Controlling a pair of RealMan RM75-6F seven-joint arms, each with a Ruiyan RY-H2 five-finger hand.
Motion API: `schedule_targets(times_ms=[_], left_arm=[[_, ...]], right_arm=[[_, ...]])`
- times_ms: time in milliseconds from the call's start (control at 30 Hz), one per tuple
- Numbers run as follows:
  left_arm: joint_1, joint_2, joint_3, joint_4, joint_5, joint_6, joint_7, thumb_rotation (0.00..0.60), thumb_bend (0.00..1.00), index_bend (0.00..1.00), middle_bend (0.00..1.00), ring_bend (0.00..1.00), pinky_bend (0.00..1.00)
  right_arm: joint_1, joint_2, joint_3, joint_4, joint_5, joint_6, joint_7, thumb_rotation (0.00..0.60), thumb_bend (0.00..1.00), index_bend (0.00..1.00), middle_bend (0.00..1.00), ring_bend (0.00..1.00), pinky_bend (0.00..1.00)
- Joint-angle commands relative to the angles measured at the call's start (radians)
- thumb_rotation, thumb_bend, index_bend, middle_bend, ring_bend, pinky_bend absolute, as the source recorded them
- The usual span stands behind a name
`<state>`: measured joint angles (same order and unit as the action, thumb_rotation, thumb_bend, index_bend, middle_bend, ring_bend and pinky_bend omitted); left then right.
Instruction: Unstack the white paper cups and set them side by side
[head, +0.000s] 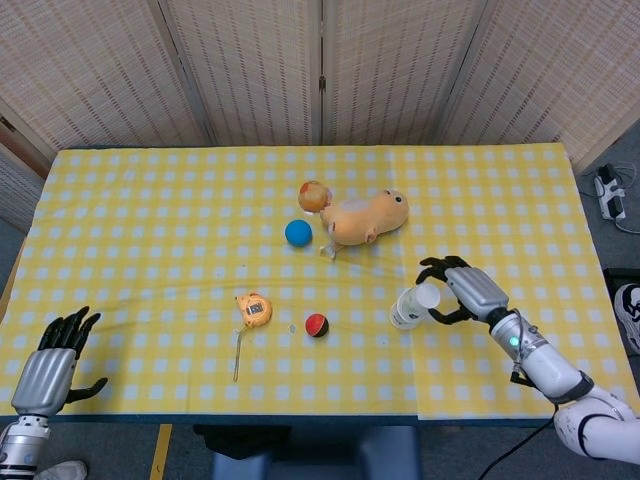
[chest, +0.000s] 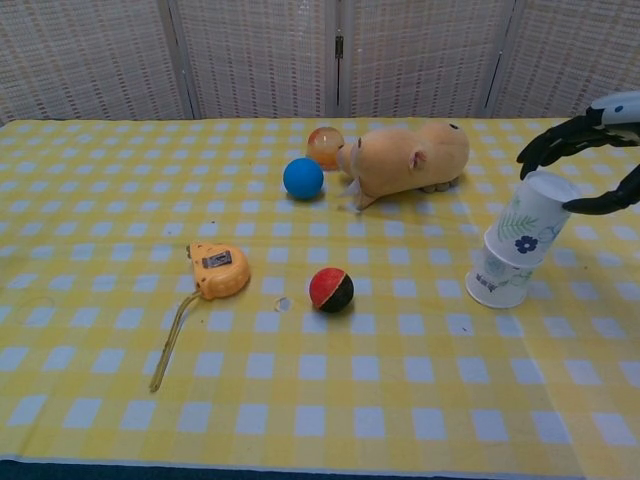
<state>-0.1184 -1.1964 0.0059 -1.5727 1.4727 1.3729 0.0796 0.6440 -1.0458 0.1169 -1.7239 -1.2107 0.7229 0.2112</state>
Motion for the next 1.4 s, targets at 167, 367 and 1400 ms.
schedule_targets(times_ms=[167,367,1400], left_arm=[[0.002,0.007,-0.004,-0.007,-0.006,0.006,0.001,0.6,0.23,0.0,0.0,0.0,0.0],[-0.003,0.005,-0.002,-0.009,-0.005,-0.002,0.007,0.6,0.23,0.0,0.0,0.0,0.0],[0.007,-0.008,0.005,0.021,-0.005,0.003,-0.027,0.6,0.23,0.0,0.0,0.0,0.0]], right_arm=[[-0.012,0.054,0.024,-0.04,-0.042,0.035,0.038,0.6,0.42,0.42,0.16,0.14,0.05],[-0.024,0.135,0.046,-0.11,-0.06,0.055,0.075,0.6,0.42,0.42,0.16,0.14,0.05],[0.113,-0.167,0.01,0.058,0.058,-0.057,-0.119,0.6,0.42,0.41,0.15,0.14,0.05]])
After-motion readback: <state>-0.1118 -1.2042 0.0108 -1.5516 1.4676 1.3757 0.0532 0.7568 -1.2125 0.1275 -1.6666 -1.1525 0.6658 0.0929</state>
